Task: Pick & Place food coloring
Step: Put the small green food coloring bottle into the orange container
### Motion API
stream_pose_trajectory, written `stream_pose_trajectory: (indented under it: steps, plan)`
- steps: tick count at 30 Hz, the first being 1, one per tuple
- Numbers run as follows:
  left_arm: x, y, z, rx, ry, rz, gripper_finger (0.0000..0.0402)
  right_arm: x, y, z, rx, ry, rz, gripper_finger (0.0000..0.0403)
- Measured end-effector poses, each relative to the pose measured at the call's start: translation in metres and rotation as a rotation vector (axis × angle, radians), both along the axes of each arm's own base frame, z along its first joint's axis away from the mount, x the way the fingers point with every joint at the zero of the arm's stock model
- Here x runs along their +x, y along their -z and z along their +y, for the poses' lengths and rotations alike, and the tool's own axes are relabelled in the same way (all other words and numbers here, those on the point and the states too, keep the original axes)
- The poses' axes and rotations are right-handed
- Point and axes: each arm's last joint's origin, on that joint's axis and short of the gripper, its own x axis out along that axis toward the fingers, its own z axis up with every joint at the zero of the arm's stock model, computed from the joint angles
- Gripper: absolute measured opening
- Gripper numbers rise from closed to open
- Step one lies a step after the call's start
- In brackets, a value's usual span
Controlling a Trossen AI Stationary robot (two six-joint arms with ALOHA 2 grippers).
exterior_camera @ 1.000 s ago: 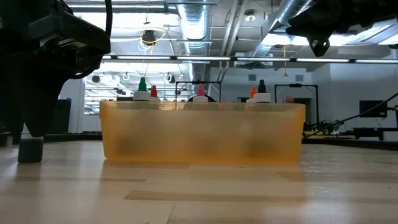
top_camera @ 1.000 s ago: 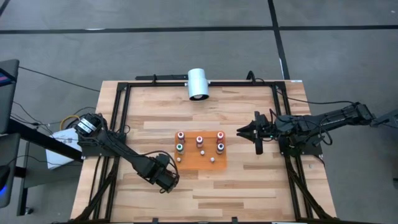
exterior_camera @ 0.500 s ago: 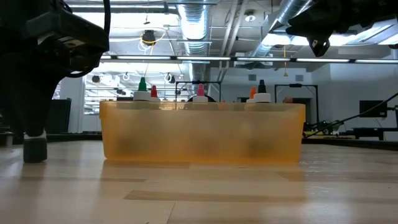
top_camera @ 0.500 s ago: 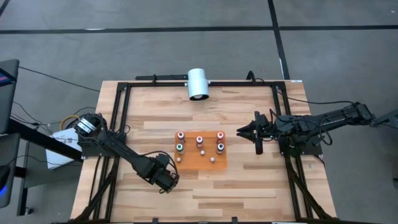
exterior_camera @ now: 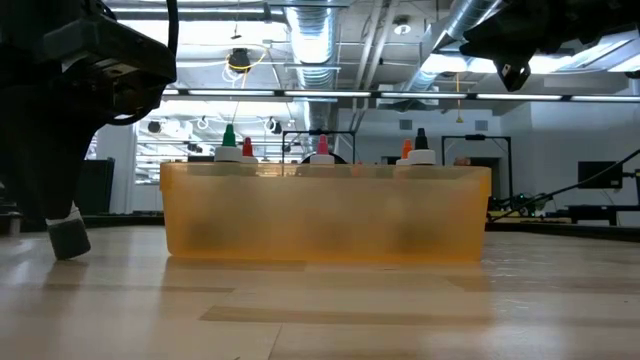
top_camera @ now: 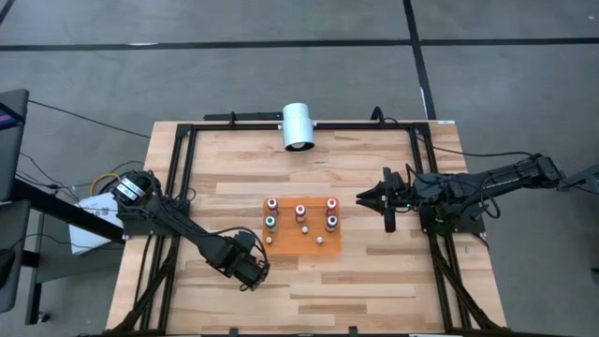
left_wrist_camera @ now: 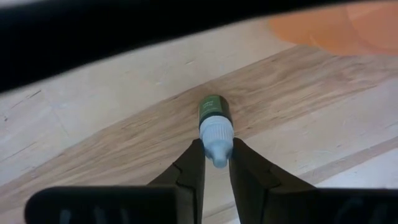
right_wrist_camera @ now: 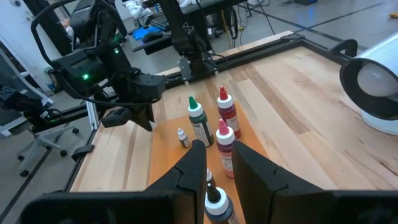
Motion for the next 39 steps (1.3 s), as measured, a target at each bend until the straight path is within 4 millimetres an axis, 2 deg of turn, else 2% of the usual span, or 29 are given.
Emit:
stream_pose_trajectory:
  steps: [8, 15, 27, 35, 39]
  plan:
    - [0.002, -0.003, 0.001, 0.001, 0.004, 0.000, 0.0051, 0.000, 0.000, 0.000, 0.000, 0.000, 0.000, 0.0065]
    - [0.008, -0.018, 0.007, 0.025, 0.045, 0.042, 0.0051, 0.000, 0.000, 0.000, 0.000, 0.000, 0.000, 0.0065]
    - [0.017, -0.079, 0.009, -0.030, 0.241, 0.150, 0.0051, 0.000, 0.000, 0.000, 0.000, -0.001, 0.000, 0.0065]
    - [0.038, -0.122, 0.025, -0.062, 0.339, 0.034, 0.0051, 0.000, 0.000, 0.000, 0.000, 0.000, 0.000, 0.0065]
    - [0.048, -0.138, 0.037, -0.052, 0.369, -0.036, 0.0051, 0.000, 0.000, 0.000, -0.001, -0.001, 0.000, 0.0065]
